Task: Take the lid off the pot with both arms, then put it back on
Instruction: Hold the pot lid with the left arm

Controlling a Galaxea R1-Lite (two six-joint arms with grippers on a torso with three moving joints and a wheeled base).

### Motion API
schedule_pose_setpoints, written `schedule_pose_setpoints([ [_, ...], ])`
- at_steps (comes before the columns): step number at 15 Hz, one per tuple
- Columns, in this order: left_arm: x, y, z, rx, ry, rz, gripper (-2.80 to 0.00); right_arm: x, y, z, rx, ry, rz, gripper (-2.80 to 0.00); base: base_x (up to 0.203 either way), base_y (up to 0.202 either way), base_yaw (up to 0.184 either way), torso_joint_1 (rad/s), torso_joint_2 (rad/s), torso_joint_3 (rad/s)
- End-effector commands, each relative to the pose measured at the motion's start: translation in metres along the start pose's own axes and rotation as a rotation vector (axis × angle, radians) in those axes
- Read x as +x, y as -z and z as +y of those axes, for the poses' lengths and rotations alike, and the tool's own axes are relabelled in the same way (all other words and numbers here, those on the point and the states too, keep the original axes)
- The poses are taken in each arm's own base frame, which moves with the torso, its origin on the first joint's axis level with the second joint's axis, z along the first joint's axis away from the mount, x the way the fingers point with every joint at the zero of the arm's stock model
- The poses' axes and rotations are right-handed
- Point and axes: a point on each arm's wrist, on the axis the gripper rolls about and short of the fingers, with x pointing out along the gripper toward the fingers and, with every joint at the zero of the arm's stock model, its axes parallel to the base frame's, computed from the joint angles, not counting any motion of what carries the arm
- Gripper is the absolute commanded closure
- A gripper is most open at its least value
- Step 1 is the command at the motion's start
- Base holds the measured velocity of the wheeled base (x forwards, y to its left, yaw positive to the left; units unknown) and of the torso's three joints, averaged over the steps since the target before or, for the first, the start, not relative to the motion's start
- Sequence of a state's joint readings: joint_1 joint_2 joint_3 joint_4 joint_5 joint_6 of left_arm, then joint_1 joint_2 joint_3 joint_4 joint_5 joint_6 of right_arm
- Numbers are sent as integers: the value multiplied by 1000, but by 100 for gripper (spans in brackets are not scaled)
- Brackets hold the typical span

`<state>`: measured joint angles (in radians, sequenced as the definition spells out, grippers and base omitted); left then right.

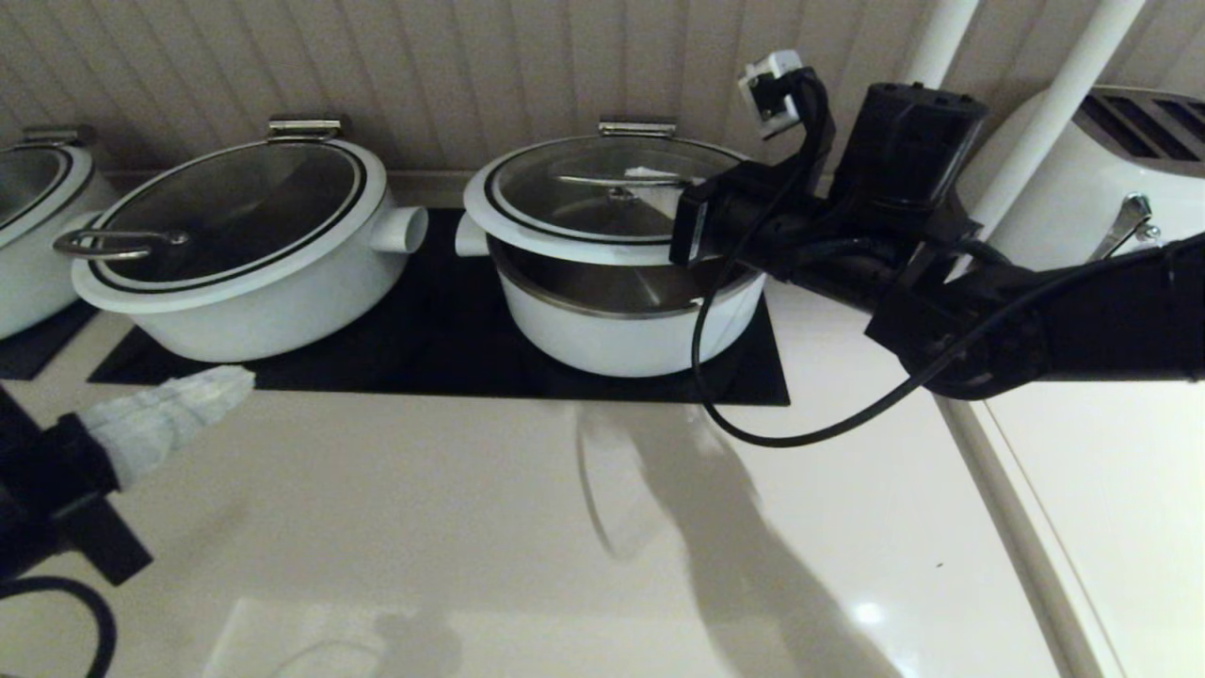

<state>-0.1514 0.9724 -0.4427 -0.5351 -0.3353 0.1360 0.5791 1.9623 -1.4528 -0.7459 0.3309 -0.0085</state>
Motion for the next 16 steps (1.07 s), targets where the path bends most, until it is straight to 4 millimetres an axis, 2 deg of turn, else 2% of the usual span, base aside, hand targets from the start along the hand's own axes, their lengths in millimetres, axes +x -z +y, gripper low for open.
schedule_pose_setpoints([
  [1, 43, 15, 3, -31, 70, 93, 0, 0, 0, 0, -1, -3, -3, 0, 0, 0, 0, 0, 0, 0],
  [6, 127, 33, 1, -20, 158, 59, 0, 0, 0, 0, -1, -3, -3, 0, 0, 0, 0, 0, 0, 0],
  [9, 172, 36, 0, -2, 168, -21, 0, 0, 0, 0, -1, -4, -3, 0, 0, 0, 0, 0, 0, 0],
  [12, 195, 34, 2, 8, 165, -59, 0, 1, 2, 0, 1, -4, 0, 0, 0, 0, 0, 0, 0, 0],
  [16, 211, 35, 4, 10, 148, -70, 0, 1, 2, 0, 1, -4, -1, 0, 0, 0, 0, 0, 0, 0],
])
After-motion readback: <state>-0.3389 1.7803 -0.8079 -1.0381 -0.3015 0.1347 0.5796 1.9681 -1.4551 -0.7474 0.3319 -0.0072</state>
